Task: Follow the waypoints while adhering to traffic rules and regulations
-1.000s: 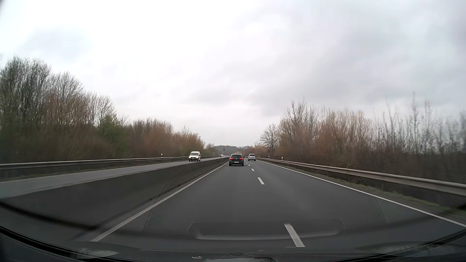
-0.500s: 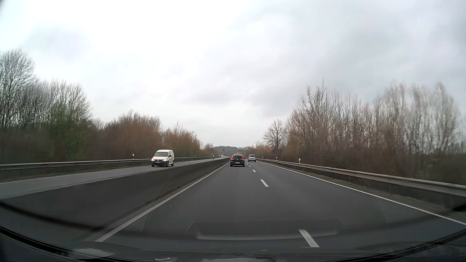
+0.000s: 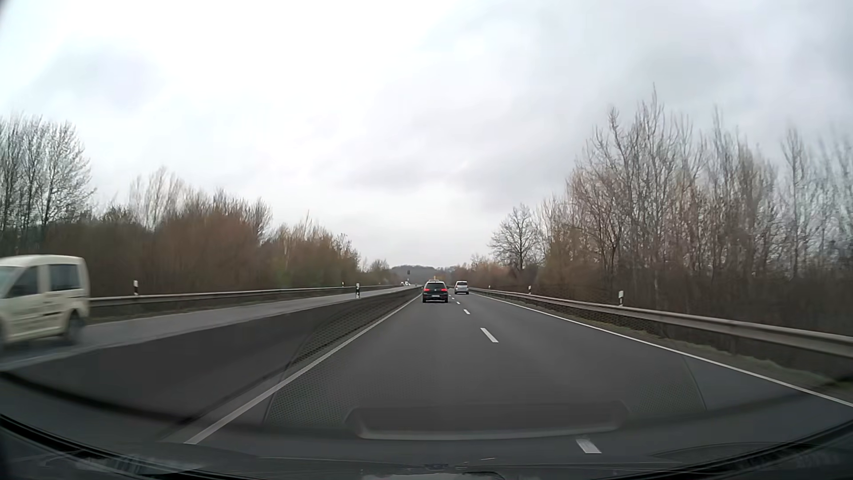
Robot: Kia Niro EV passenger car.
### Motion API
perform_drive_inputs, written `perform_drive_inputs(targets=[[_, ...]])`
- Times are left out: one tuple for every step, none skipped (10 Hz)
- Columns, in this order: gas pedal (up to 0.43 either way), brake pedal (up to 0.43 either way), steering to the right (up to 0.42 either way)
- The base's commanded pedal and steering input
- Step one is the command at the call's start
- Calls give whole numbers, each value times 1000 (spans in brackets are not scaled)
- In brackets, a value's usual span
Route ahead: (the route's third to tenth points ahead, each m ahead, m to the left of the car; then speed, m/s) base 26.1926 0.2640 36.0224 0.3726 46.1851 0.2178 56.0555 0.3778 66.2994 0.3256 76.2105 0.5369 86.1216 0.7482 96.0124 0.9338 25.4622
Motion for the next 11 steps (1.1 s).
perform_drive_inputs(targets=[[169, 0, 1], [169, 0, 1], [169, 0, 0], [169, 0, 1], [169, 0, 1], [169, 0, 0], [157, 0, 0], [150, 0, 0], [150, 0, 0], [150, 0, -1], [150, 0, -1]])
